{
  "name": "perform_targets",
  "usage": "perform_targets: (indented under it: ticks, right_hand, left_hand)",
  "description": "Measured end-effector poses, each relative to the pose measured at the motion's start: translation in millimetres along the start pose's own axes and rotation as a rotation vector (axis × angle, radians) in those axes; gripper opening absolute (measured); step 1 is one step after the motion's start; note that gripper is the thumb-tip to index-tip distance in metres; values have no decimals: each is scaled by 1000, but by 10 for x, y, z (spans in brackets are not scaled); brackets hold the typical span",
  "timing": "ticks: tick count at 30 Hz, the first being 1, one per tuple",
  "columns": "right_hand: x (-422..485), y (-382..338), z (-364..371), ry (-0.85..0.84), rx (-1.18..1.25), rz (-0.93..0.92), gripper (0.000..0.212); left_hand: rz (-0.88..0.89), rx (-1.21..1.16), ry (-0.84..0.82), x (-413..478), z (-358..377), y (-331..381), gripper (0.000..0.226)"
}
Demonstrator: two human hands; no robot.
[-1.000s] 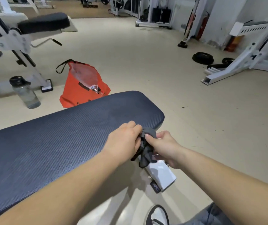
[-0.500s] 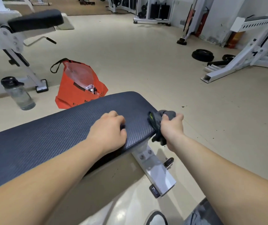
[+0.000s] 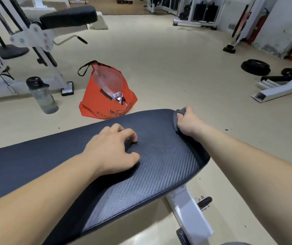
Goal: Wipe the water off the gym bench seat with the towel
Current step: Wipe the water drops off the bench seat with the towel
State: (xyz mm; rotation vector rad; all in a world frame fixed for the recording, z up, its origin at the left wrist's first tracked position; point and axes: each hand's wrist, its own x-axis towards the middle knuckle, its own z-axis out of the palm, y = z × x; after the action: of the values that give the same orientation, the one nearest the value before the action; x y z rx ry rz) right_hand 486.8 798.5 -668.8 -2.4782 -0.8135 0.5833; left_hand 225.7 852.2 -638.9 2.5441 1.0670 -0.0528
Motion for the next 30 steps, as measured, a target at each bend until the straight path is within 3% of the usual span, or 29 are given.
perform_targets:
  ticks: [4,7,9,11,18,30]
  right_hand:
    - [284,-383,110,-72,-115,-105,41]
    - [335,-711,233,-105,-304,-217,37]
    - [230,-964,368,-145,-431,-290,22]
    - [89,-1214,578,-180,-500,-400,22]
    - [-806,-2114,1563,-241,-546,-708,28]
    - [-2345,-3572,3150,-238,-551,-915,36]
  left_hand:
    - [59,-121,19,9,-6,-156,48]
    - [25,-308,117,-60,-101,-360,29]
    - [12,-285,232,-168,-168,-576,26]
    - [0,-234,297,-335,-217,-832,26]
    - [-134,-116,385,-1208,-391,-1704,29]
    - [-536,-91,488,-2688,-639,-3126,33]
